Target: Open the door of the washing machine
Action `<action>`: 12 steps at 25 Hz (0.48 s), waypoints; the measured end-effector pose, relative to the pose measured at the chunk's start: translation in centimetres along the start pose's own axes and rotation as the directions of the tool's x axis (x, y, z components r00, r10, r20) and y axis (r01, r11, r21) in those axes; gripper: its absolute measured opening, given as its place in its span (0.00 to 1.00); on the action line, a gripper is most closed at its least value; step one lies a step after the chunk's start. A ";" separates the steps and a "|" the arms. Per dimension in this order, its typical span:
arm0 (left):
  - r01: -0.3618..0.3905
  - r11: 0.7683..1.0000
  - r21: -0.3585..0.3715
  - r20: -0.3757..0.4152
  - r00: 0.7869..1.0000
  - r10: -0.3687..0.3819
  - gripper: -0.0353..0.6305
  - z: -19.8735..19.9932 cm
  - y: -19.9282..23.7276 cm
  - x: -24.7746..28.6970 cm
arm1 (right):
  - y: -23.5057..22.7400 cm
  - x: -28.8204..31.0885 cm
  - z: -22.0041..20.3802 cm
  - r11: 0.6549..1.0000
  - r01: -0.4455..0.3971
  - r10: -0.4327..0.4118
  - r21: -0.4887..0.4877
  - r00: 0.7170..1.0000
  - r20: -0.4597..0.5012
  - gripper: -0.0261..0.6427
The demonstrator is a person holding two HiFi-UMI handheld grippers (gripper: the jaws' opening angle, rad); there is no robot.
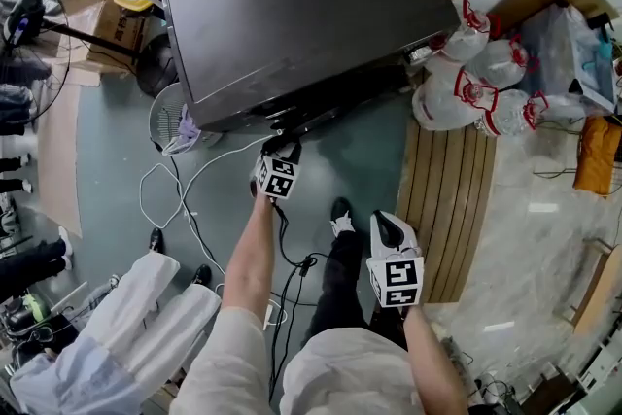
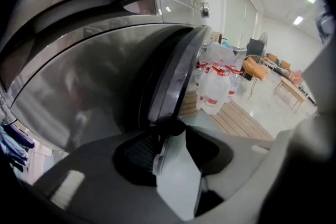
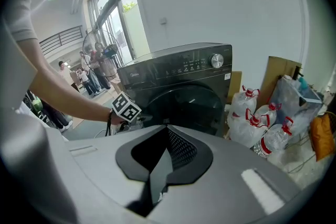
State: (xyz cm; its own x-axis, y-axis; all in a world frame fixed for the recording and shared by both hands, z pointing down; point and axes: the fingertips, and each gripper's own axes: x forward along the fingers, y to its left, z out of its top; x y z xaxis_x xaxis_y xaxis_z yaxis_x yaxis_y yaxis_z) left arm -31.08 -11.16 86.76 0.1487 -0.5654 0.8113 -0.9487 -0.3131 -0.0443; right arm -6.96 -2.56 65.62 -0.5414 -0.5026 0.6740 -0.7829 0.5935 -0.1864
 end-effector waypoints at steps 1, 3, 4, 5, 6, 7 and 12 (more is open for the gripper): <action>-0.002 1.000 -0.008 0.004 1.000 0.002 0.38 -0.2 -0.3 -0.2 | -0.2 -0.1 0.0 1.000 0.002 -0.002 0.002 1.000 0.002 0.04; -0.003 1.000 -0.025 0.013 1.000 0.004 0.38 -0.4 -1.0 -0.5 | -0.8 -0.3 0.1 1.000 0.007 -0.007 0.008 1.000 0.007 0.04; -0.001 0.999 -0.034 0.016 1.000 0.002 0.37 -0.5 -1.5 -0.6 | -1.1 -0.4 0.3 1.000 0.011 -0.011 0.010 1.000 0.013 0.04; 0.003 0.999 -0.041 0.017 1.000 -0.002 0.37 -0.7 -2.1 -0.7 | -1.4 -0.5 0.4 1.000 0.016 -0.016 0.012 1.000 0.019 0.04; 0.007 0.999 -0.047 0.018 1.000 -0.006 0.37 -0.9 -2.7 -0.8 | -1.6 -0.6 0.4 1.000 0.020 -0.020 0.014 1.000 0.023 0.04; 0.010 0.999 -0.052 0.018 1.000 -0.009 0.37 -1.1 -3.1 -0.9 | -1.7 -0.6 0.5 1.000 0.022 -0.022 0.015 0.999 0.025 0.04; 0.036 0.995 -0.089 0.001 0.999 -0.037 0.36 -2.2 -5.4 -1.7 | -1.5 -0.6 0.9 1.000 0.022 -0.022 0.019 0.999 0.028 0.04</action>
State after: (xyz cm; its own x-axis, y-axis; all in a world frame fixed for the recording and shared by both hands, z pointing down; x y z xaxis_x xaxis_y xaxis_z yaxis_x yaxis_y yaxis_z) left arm -26.87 -6.84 86.90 0.1836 -0.5545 0.8117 -0.9636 -0.2646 0.0372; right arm -5.76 -3.72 64.84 -0.5322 -0.5332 0.6576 -0.8003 0.5702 -0.1855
